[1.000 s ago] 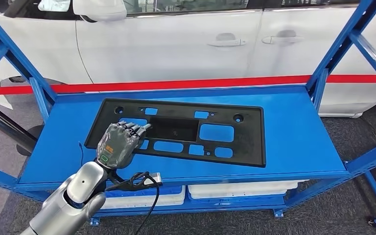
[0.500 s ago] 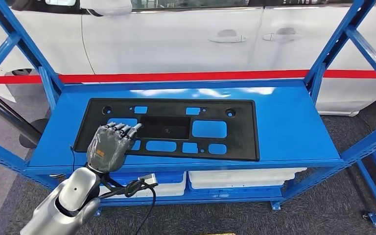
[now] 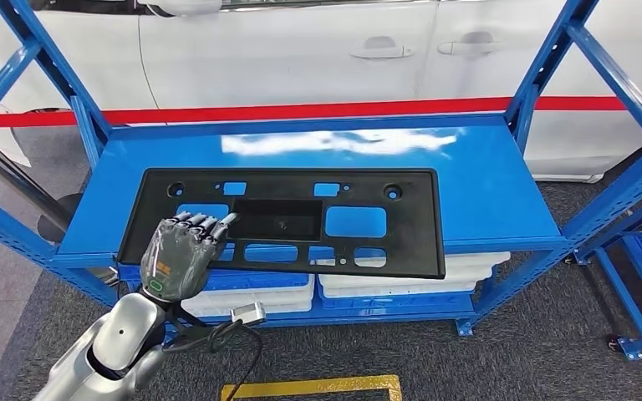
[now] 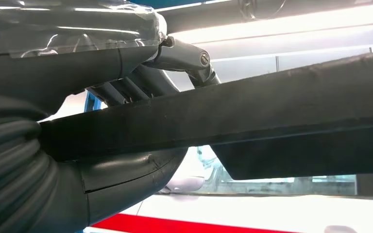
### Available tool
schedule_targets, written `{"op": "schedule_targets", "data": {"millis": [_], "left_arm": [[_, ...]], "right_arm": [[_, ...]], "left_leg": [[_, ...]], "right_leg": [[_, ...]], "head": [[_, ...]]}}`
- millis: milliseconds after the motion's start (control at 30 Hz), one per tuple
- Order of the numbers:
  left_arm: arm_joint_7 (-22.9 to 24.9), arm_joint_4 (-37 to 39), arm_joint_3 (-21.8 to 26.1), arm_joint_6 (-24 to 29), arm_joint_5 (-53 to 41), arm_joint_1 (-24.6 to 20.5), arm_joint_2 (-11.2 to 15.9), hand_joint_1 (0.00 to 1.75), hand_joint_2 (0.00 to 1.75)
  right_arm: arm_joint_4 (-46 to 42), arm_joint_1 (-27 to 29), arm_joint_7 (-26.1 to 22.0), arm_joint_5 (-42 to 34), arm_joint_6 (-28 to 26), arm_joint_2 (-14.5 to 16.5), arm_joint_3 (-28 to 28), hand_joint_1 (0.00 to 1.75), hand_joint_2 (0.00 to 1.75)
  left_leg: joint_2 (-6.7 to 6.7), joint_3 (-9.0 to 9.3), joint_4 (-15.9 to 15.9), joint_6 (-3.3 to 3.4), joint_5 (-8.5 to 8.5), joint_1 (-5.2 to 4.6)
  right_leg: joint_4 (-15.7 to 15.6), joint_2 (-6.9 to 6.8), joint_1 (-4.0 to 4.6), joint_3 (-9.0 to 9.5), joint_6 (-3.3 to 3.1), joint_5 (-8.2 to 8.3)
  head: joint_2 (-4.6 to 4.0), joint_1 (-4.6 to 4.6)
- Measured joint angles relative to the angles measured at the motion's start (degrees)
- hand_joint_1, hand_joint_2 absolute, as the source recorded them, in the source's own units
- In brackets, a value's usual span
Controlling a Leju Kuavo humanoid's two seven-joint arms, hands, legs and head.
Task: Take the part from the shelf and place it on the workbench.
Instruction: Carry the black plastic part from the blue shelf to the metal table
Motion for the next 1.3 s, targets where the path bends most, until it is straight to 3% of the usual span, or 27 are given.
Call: {"op": "schedule_targets", "data": {"millis": [67, 133, 167, 200, 233, 300, 333, 400, 467, 567, 633, 700, 733, 800, 833, 867, 933, 967, 1033, 1067, 1100, 1133, 1200, 1233, 1267, 1300], "left_arm": [[0.2, -0.1, 0.2, 0.0, -0.3, 0.3, 0.2, 1.75, 1.75], [0.6, -0.4, 0.6, 0.0, -0.7, 0.8, 0.3, 1.75, 1.75], [0.9, -0.6, 0.9, 0.0, -0.8, 1.2, 0.3, 1.75, 1.75], [1.2, -0.8, 1.2, 0.0, -1.0, 1.6, 0.4, 1.75, 1.75], [1.5, -1.0, 1.5, 0.0, -1.2, 2.0, 0.4, 1.75, 1.75], [2.0, -1.7, 2.1, -0.1, -2.0, 2.7, 0.4, 1.75, 1.75], [2.2, -2.1, 2.5, -0.1, -2.4, 2.9, 0.4, 1.75, 1.75], [2.5, -3.0, 3.4, -0.2, -3.0, 3.3, 0.4, 1.75, 1.75], [2.8, -3.4, 3.9, -0.1, -3.4, 3.7, 0.4, 1.75, 1.75], [2.9, -3.7, 4.2, -0.1, -3.6, 4.0, 0.4, 1.75, 1.75], [3.3, -4.5, 5.4, -0.1, -4.2, 5.1, 0.5, 1.75, 1.75], [3.7, -5.3, 6.6, -0.2, -4.8, 6.4, 0.6, 1.75, 1.75], [3.8, -5.4, 6.8, -0.2, -4.9, 6.8, 0.6, 1.75, 1.75], [3.9, -5.5, 7.3, -0.2, -5.2, 7.4, 0.6, 1.75, 1.75], [4.0, -5.6, 7.5, -0.2, -5.4, 7.6, 0.6, 1.75, 1.75], [4.0, -5.8, 7.7, -0.2, -5.4, 7.7, 0.6, 1.75, 1.75], [4.0, -6.2, 8.0, -0.2, -5.5, 7.9, 0.7, 1.75, 1.75], [4.0, -6.4, 8.2, -0.2, -5.5, 7.9, 0.7, 1.75, 1.75], [4.0, -6.7, 8.3, -0.2, -5.5, 8.0, 0.7, 1.75, 1.75], [4.0, -6.7, 8.3, -0.2, -5.5, 8.2, 0.7, 1.75, 1.75], [3.9, -6.8, 8.3, -0.3, -5.5, 8.3, 0.7, 1.75, 1.75], [3.9, -6.8, 8.3, -0.3, -5.5, 8.5, 0.7, 1.75, 1.75], [3.8, -6.8, 8.3, -0.4, -5.5, 8.5, 0.7, 1.75, 1.75], [3.8, -6.8, 8.3, -0.4, -5.5, 8.6, 0.7, 1.75, 1.75], [3.8, -6.8, 8.3, -0.4, -5.5, 8.6, 0.7, 1.75, 1.75], [3.8, -6.8, 8.3, -0.4, -5.4, 8.6, 0.7, 1.75, 1.75]], "right_arm": [[0.0, 0.0, 0.0, 0.0, 0.0, 0.0, 0.0, 0.00, 0.00], [0.0, 0.0, 0.0, 0.0, 0.0, 0.0, 0.0, 0.00, 0.00], [0.0, 0.1, 0.0, 0.0, 0.0, 0.0, -0.1, 0.00, 0.00], [0.0, 0.1, 0.0, 0.0, 0.0, 0.0, -0.1, 0.00, 0.00], [0.0, 0.1, 0.0, -0.1, 0.0, 0.0, -0.1, 0.00, 0.00], [0.0, 0.1, 0.0, -0.1, 0.0, 0.0, -0.2, 0.00, 0.00], [0.0, 0.1, 0.0, -0.2, 0.0, 0.0, -0.2, 0.00, 0.00], [0.0, 0.1, 0.0, -0.2, 0.0, 0.0, -0.3, 0.00, 0.00], [0.0, 0.1, 0.0, -0.2, 0.0, 0.0, -0.3, 0.00, 0.00], [0.0, 0.1, 0.0, -0.2, 0.0, 0.0, -0.3, 0.00, 0.00], [0.0, 0.2, 0.0, -0.3, 0.0, 0.0, -0.3, 0.00, 0.00], [0.0, 0.3, 0.0, -0.3, 0.0, -0.1, -0.3, 0.00, 0.00], [0.0, 0.3, 0.0, -0.3, 0.0, -0.1, -0.3, 0.00, 0.00], [0.0, 0.2, 0.0, -0.3, 0.0, -0.1, -0.3, 0.00, 0.00], [0.0, 0.2, 0.0, -0.3, 0.0, -0.1, -0.3, 0.00, 0.00], [0.0, 0.1, 0.0, -0.3, 0.0, -0.1, -0.3, 0.00, 0.00], [0.0, 0.0, 0.0, -0.3, 0.0, -0.2, -0.3, 0.00, 0.00], [0.0, -0.1, 0.0, -0.2, 0.0, -0.2, -0.3, 0.00, 0.00], [0.0, -0.1, 0.0, -0.2, 0.1, -0.2, -0.3, 0.00, 0.00], [0.0, -0.1, 0.0, -0.2, 0.2, -0.1, -0.3, 0.00, 0.00], [0.0, -0.1, 0.0, -0.2, 0.2, -0.1, -0.3, 0.00, 0.00], [0.0, -0.1, 0.0, -0.2, 0.3, -0.1, -0.3, 0.00, 0.00], [0.0, 0.0, 0.0, -0.2, 0.3, -0.1, -0.3, 0.00, 0.00], [0.0, 0.0, 0.0, -0.2, 0.3, -0.1, -0.3, 0.00, 0.00], [0.0, 0.0, 0.0, -0.2, 0.3, -0.1, -0.4, 0.00, 0.00], [0.0, 0.0, -0.1, -0.2, 0.3, -0.1, -0.4, 0.00, 0.00]], "left_leg": [[-0.05, -1.39, 3.1, -0.62, -4.01, 0.18], [-0.03, -3.04, 9.9, -1.04, -9.70, 0.38], [-0.03, -3.44, 13.2, -1.17, -11.15, 0.46], [-0.03, -3.26, 15.3, -1.24, -11.19, 0.51], [-0.03, -2.32, 15.8, -1.24, -9.99, 0.54], [-0.04, 2.15, 11.2, -0.99, -6.64, 0.56], [-0.04, 5.26, 6.9, -0.76, -6.26, 0.45], [-0.10, 9.76, -0.1, -0.22, -7.38, 0.19], [-0.15, 10.69, -2.2, 0.04, -8.09, 0.02], [-0.16, 10.38, -2.2, 0.22, -7.73, -0.07], [0.12, 8.75, -2.5, 1.40, -5.76, 0.10], [0.40, 6.28, -2.8, 2.46, -3.28, 0.24], [0.41, 5.26, -2.6, 2.45, -2.61, 0.16], [0.42, 3.14, -2.1, 2.25, -1.45, 0.07], [0.42, 2.14, -1.6, 2.10, -0.97, 0.06], [0.41, 1.28, -1.2, 1.90, -0.56, 0.03], [0.41, 0.27, -0.4, 1.42, 0.22, -0.11], [0.43, 0.03, -0.3, 1.12, 0.71, -0.13], [0.40, -0.32, -0.5, 0.44, 1.64, -0.08], [0.32, -0.69, -0.2, 0.15, 0.93, -0.01], [0.23, -1.25, 1.0, -0.12, -0.94, 0.04], [0.17, -1.99, 3.3, -0.37, -3.86, 0.15], [0.15, -3.34, 10.3, -0.82, -9.59, 0.32], [0.15, -3.58, 13.6, -1.01, -10.63, 0.41], [0.15, -3.27, 15.7, -1.13, -10.13, 0.47], [0.15, -2.19, 16.2, -1.17, -8.51, 0.52]], "right_leg": [[-0.1, -0.30, -0.22, -1.25, -0.95, 1.25], [0.0, -0.42, -0.14, -2.77, -1.44, 2.46], [0.1, -0.44, -0.09, -3.63, -1.46, 3.04], [0.3, -0.44, -0.06, -4.55, -1.43, 3.60], [0.6, -0.44, -0.04, -5.48, -1.36, 4.10], [1.2, -0.43, -0.04, -7.15, -1.08, 4.99], [1.4, -0.42, 0.03, -7.80, -0.85, 5.38], [1.6, -0.45, 0.11, -8.47, -0.27, 6.30], [1.5, -0.50, 0.09, -8.58, 0.10, 6.94], [1.2, -0.50, 0.03, -8.57, 0.33, 7.37], [5.1, -0.28, -0.07, -9.91, 1.06, 2.62], [12.9, -0.07, -0.12, -11.81, 1.76, -3.83], [15.8, -0.07, -0.12, -12.04, 1.87, -4.35], [16.9, -0.07, -0.12, -10.29, 1.88, -1.40], [14.9, -0.06, -0.11, -8.10, 1.77, 0.37], [11.3, -0.03, -0.09, -4.95, 1.56, 1.00], [3.1, 0.04, 0.13, 1.01, 1.05, -0.61], [0.5, 0.07, 0.30, 2.62, 0.79, -1.59], [-1.0, -0.06, 0.34, 2.49, 0.13, -1.30], [-1.1, -0.18, 0.24, 1.90, -0.35, -0.61], [-1.2, -0.34, 0.10, 1.17, -0.85, 0.17], [-1.2, -0.51, -0.01, 0.30, -1.25, 0.96], [-1.0, -0.64, 0.05, -1.63, -1.56, 2.41], [-0.8, -0.67, 0.07, -2.69, -1.53, 3.11], [-0.6, -0.68, 0.08, -3.77, -1.48, 3.77], [-0.3, -0.69, 0.08, -4.88, -1.39, 4.39]], "head": [[0.00, 0.01], [0.00, 0.01], [0.00, 0.00], [0.00, 0.00], [0.00, 0.00], [0.00, 0.00], [0.00, -0.01], [0.00, 0.00], [0.00, 0.01], [0.00, 0.01], [0.00, 0.01], [0.00, 0.01], [0.00, 0.01], [0.00, 0.01], [0.00, 0.01], [0.00, 0.01], [0.00, 0.00], [0.00, 0.00], [0.00, 0.01], [0.00, 0.01], [0.00, 0.01], [0.00, 0.01], [0.00, 0.01], [0.00, 0.01], [0.00, 0.01], [0.00, 0.01]]}}
